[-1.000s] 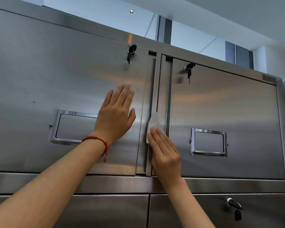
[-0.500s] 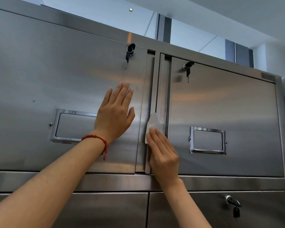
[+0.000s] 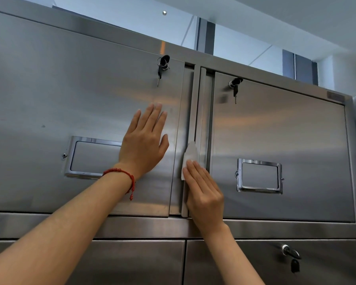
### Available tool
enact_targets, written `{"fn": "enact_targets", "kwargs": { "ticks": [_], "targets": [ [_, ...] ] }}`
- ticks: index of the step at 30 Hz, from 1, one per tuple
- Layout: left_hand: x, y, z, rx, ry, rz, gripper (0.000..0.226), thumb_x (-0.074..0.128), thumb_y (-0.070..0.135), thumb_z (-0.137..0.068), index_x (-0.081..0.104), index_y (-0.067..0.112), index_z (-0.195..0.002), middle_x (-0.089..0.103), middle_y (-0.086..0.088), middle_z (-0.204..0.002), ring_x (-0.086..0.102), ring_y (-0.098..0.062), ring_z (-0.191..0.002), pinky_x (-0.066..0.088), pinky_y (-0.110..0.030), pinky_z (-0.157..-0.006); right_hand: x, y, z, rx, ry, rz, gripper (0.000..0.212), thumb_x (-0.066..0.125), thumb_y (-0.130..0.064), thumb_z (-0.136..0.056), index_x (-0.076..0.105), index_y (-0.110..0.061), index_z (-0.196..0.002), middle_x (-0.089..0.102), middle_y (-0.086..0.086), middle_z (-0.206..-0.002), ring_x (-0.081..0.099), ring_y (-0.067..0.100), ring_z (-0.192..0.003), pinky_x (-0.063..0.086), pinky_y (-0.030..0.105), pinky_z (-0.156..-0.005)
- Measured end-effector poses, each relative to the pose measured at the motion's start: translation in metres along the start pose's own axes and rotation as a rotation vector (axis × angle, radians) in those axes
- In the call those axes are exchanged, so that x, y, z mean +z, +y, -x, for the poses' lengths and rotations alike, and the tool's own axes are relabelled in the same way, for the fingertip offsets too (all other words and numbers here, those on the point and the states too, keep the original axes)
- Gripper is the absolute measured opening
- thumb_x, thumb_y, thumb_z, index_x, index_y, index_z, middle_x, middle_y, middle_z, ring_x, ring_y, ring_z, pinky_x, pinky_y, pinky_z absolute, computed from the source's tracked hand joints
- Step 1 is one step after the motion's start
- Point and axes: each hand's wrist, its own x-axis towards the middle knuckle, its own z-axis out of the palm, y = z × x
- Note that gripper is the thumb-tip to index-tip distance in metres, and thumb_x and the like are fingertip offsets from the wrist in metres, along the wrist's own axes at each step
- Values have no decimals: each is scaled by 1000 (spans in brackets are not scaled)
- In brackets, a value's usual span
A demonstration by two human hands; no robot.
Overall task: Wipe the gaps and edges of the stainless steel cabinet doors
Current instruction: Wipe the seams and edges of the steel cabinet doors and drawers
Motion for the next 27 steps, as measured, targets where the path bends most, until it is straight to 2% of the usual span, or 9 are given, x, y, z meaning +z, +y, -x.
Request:
{"fn": "enact_targets", "kwargs": {
  "ticks": [5,14,23,27],
  "targets": [
    [-2,1,0,-11,-5,1,55,39,26,-92,37,0,-140,32,-19,-148,27,-32,-139,19,-46,-115,-2,-7,10,27,-18,-1,24,61,0,-85,69,1,-107,64,15,-117,59,25,-114,48,37,-97],
    [-2,1,0,-3,12,-6,54,41,25,-91,40,-1,-138,35,-20,-146,30,-34,-137,24,-49,-113,-3,-3,3,20,-14,-2,24,51,-2,-92,71,1,-105,65,15,-116,60,25,-113,48,37,-98],
    [-2,2,0,-2,7,-23,54,41,25,-91,40,-1,-138,35,-20,-146,30,-34,-137,23,-48,-114,-10,-11,24,22,-1,-32,21,56,-3,-90,71,1,-103,65,14,-115,61,24,-112,50,38,-95],
    [-2,2,0,0,6,-28,55,33,28,-92,40,-1,-138,35,-21,-146,31,-34,-137,24,-48,-113,-8,-8,13,16,-3,-11,23,51,-2,-93,72,1,-103,66,15,-115,61,25,-112,51,38,-94]
  ]
}}
